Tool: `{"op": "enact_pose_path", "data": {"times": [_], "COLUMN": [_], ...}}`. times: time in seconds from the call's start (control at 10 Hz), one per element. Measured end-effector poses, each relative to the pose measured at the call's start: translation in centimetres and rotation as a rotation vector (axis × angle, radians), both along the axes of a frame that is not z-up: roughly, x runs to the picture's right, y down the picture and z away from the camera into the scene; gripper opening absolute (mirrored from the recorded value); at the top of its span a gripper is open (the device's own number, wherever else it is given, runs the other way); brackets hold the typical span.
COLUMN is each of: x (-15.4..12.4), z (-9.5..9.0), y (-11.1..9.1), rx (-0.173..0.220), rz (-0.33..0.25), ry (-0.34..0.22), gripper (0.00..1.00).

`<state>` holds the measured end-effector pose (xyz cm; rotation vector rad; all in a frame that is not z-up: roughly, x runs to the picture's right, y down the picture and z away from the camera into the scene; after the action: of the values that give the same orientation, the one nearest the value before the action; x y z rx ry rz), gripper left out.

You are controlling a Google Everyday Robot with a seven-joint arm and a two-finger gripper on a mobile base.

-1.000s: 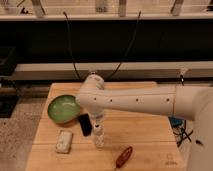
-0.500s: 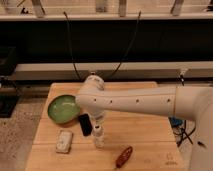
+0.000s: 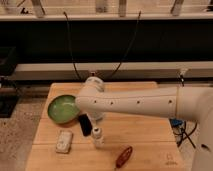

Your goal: Knock the bottle over

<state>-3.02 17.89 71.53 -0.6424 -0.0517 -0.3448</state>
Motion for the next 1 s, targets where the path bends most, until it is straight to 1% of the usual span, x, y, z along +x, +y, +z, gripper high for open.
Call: {"op": "enact_pose_path", "data": {"times": [0.3,0.5,1.0], "x": [-0.4,-0.5,-0.9], "z": [-0.8,-1.5,-3.4], "y": [1.2,2.3,4.5], "rx": [-0.014,-0.03,-0.049], "rz": [-0.002,-0.006,0.008], "ry": [-0.007,-0.011,-0.032], "gripper": [0.0,0.0,0.0]}}
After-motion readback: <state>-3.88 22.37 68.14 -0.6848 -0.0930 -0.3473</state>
